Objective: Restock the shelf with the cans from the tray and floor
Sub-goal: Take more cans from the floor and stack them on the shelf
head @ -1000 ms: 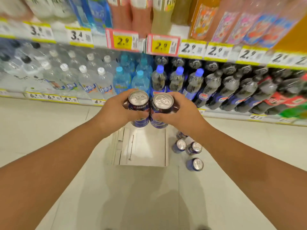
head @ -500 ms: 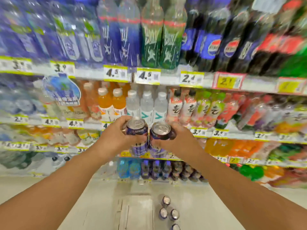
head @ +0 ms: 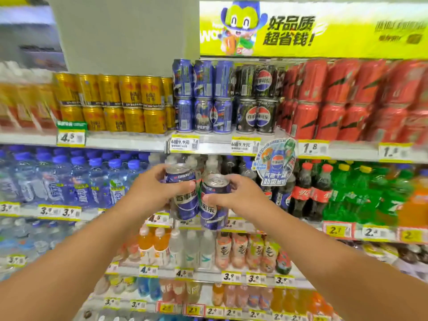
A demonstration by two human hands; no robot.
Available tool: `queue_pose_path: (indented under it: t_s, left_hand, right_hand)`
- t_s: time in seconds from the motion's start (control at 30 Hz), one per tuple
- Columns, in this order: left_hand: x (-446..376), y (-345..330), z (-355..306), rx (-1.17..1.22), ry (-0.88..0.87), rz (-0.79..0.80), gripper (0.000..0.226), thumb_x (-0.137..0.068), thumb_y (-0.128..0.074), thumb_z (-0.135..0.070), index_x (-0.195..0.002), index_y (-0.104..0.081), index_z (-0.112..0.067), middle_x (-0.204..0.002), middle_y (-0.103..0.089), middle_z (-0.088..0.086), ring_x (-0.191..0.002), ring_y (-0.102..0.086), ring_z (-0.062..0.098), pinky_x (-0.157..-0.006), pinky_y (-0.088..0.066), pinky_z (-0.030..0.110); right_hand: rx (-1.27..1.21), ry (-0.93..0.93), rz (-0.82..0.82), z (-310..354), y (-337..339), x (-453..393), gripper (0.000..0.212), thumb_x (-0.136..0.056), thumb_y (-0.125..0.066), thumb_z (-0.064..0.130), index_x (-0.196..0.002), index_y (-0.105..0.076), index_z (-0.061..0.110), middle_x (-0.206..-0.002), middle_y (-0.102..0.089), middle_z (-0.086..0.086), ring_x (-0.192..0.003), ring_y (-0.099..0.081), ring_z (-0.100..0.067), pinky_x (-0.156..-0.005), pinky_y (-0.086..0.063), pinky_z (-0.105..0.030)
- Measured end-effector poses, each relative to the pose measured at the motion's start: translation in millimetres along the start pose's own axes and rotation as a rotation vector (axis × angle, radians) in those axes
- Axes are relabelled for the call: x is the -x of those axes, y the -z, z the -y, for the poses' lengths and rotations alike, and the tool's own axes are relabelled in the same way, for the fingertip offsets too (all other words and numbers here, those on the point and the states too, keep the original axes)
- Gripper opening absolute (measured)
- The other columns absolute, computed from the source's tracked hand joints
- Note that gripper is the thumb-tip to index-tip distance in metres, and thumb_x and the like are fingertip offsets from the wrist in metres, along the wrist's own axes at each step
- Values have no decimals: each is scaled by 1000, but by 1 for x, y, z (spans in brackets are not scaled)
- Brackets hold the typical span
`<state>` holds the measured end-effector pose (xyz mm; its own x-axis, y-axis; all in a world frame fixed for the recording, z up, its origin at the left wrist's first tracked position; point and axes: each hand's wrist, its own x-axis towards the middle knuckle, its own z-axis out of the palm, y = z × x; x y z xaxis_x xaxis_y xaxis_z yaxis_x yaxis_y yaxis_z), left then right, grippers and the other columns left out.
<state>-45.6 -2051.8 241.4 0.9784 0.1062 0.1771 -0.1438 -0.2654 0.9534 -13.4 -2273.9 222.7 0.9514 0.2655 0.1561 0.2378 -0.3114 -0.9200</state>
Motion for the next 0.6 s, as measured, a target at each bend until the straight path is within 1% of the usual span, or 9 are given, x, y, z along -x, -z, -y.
queue_pose_path:
  t_s: [0.07, 0.17, 0.27, 0.37, 0.43, 0.5, 0.53, 0.57, 0.6]
  left_hand:
    - [-11, 2, -27, -29, -13, -16, 48, -58, -92, -42, -98, -70, -32, -93, -75, -14, -81, -75, 18, -64, -63, 42]
    - [-32, 9, -63, -68, -42, 1, 62, -46, -92, -53, -100, -69, -32, -92, -76, -14, -77, -75, 16, -63, -63, 42]
    - [-61, 22, -92, -81, -79, -9, 67, -44, -93, -53, -102, -69, -30, -91, -76, -13, -76, -76, 14, -61, -62, 50]
    - [-92, 33, -113, -100, -102, -33, 64, -45, -92, -53, -101, -69, -32, -89, -77, -11, -73, -75, 13, -62, -63, 50]
    - [-112, 37, -123, -125, -124, -71, 62, -45, -91, -55, -98, -69, -31, -82, -76, -12, -65, -74, 9, -59, -63, 48]
    - [-130, 39, -130, -166, -149, -107, 52, -52, -90, -54, -93, -67, -31, -77, -75, -12, -59, -72, 9, -55, -62, 45]
    - [-140, 39, -131, -179, -158, -119, 49, -55, -89, -54, -92, -66, -32, -79, -74, -11, -62, -72, 10, -55, -63, 43]
    - [-149, 39, -133, -187, -166, -129, 47, -57, -89, -53, -91, -65, -32, -82, -74, -11, -67, -72, 11, -56, -63, 41]
    - [-158, 38, -133, -196, -170, -138, 47, -58, -89, -52, -92, -64, -32, -85, -73, -10, -70, -72, 13, -58, -63, 39]
  right_hand:
    - [27, 18, 10, 22, 13, -9, 51, -56, -91, 46, -100, -71, 33, -92, -75, 21, -82, -70, 4, -73, -57, -22]
    - [57, 58, 18, 52, 28, -29, 47, -57, -90, 50, -98, -74, 33, -89, -75, 23, -78, -69, 6, -63, -52, -13]
    - [65, 79, -9, 76, 41, -56, 44, -58, -90, 52, -95, -75, 34, -85, -73, 30, -77, -65, 14, -62, -48, -10]
    - [98, 55, -70, 101, 53, -82, 40, -57, -89, 60, -82, -67, 38, -67, -62, 43, -64, -56, 25, -50, -42, -7]
    - [100, 60, -119, 116, 59, -98, 46, -56, -89, 62, -83, -63, 35, -68, -65, 35, -66, -62, 16, -55, -43, -13]
    - [94, 79, -155, 127, 65, -116, 58, -56, -90, 60, -97, -62, 29, -84, -66, 29, -75, -65, 5, -57, -45, -16]
    - [94, 81, -175, 132, 67, -124, 67, -57, -90, 60, -106, -62, 24, -94, -67, 24, -82, -65, 0, -59, -45, -18]
    - [96, 72, -203, 136, 68, -131, 69, -57, -90, 59, -108, -61, 22, -96, -67, 18, -86, -64, -6, -59, -45, -20]
    - [95, 74, -223, 138, 70, -139, 62, -58, -90, 57, -100, -62, 22, -89, -68, 17, -83, -64, -7, -57, -45, -19]
